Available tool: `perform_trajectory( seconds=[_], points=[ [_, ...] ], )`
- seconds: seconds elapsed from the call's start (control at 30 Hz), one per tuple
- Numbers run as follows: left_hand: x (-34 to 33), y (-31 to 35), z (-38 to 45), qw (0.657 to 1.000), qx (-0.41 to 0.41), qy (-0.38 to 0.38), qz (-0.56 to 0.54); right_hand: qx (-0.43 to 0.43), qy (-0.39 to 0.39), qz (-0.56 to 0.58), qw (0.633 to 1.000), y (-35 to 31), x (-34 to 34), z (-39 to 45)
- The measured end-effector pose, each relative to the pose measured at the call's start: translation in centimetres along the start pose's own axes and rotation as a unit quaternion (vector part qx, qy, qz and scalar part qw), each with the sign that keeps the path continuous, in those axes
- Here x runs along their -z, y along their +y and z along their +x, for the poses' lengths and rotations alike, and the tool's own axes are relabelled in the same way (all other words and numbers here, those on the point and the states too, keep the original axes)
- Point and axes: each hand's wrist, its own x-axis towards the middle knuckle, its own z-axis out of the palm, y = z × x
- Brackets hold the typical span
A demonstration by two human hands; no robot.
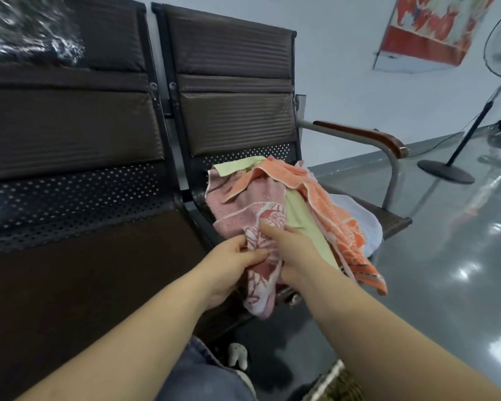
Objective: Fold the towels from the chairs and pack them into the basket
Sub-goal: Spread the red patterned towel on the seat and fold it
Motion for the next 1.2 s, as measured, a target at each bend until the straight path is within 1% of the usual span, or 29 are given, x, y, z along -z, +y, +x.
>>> perform_trajectory(
  seconds=[0.07, 0.13, 0.2, 0.27, 0.33, 0.43, 0.5, 0.57, 0.6, 0.63, 0.7, 0.77, 0.83, 0.9, 0.93, 0.97, 1.0, 1.07, 1.1, 1.17, 1.2],
  points=[
    [1.4, 0.9, -1.7, 1.0, -0.002, 0.027, 0.003, -0.014, -0.021, -0.003, 1.0, 0.0, -1.8, -0.6],
    [3.2, 2.0, -3.4, 0.995, 0.001, 0.099, -0.011, -0.008, -0.054, -0.006, 0.998, 0.2, -4.2, -1.5],
    [5.5, 2.9, -5.1, 0.985, 0.015, 0.169, -0.042, -0.002, -0.089, -0.033, 0.995, 0.9, -7.2, -2.9],
    [8.6, 3.6, -7.1, 0.976, 0.032, 0.207, -0.063, -0.003, -0.14, -0.067, 0.988, 2.0, -10.5, -5.0],
    [11.8, 4.2, -9.3, 0.969, 0.048, 0.234, -0.068, -0.004, -0.208, -0.106, 0.972, 3.2, -13.5, -7.4],
    [16.1, 4.4, -13.1, 0.96, 0.068, 0.265, -0.056, -0.009, -0.308, -0.174, 0.935, 5.4, -17.2, -10.5],
    [18.6, 3.9, -15.6, 0.954, 0.065, 0.287, -0.056, -0.017, -0.347, -0.212, 0.913, 7.1, -19.0, -11.9],
    [20.7, 2.6, -18.1, 0.943, 0.069, 0.323, -0.031, -0.027, -0.366, -0.275, 0.889, 8.9, -20.2, -12.0],
    [21.6, 1.8, -19.3, 0.942, 0.074, 0.327, -0.018, -0.042, -0.366, -0.303, 0.879, 9.7, -20.4, -11.9],
    [22.4, 0.9, -20.4, 0.945, 0.08, 0.316, -0.011, -0.064, -0.357, -0.316, 0.876, 10.8, -20.4, -11.4],
    [23.1, -0.6, -21.7, 0.962, 0.103, 0.252, -0.004, -0.117, -0.326, -0.302, 0.888, 12.3, -20.2, -10.3],
    [23.0, -1.6, -21.9, 0.975, 0.14, 0.17, 0.018, -0.152, -0.271, -0.284, 0.907, 13.8, -20.1, -9.0],
    [22.5, -2.1, -21.4, 0.981, 0.167, 0.094, 0.027, -0.127, -0.237, -0.268, 0.925, 14.3, -20.2, -8.0],
    [22.4, -2.5, -20.8, 0.98, 0.184, 0.057, 0.043, -0.083, -0.23, -0.271, 0.931, 14.1, -20.4, -7.7],
    [22.5, -2.5, -20.6, 0.978, 0.189, 0.061, 0.059, -0.077, -0.242, -0.279, 0.926, 13.9, -20.3, -7.6],
    [22.9, -2.5, -20.4, 0.976, 0.19, 0.086, 0.069, -0.083, -0.256, -0.279, 0.922, 13.8, -20.3, -7.7],
    [23.6, -2.5, -20.2, 0.971, 0.192, 0.133, 0.056, -0.087, -0.277, -0.279, 0.915, 13.6, -20.4, -7.9],
    [25.4, -2.5, -19.7, 0.952, 0.195, 0.236, -0.034, -0.092, -0.332, -0.292, 0.892, 13.4, -20.7, -8.8],
    [26.1, -2.4, -19.5, 0.943, 0.189, 0.264, -0.073, -0.098, -0.365, -0.298, 0.876, 13.4, -20.9, -9.3],
    [27.1, -2.3, -19.2, 0.939, 0.17, 0.277, -0.107, -0.114, -0.422, -0.296, 0.849, 14.1, -21.2, -10.7],
    [27.3, -2.3, -19.2, 0.942, 0.162, 0.275, -0.106, -0.123, -0.434, -0.284, 0.846, 14.7, -21.3, -11.6]
  ],
)
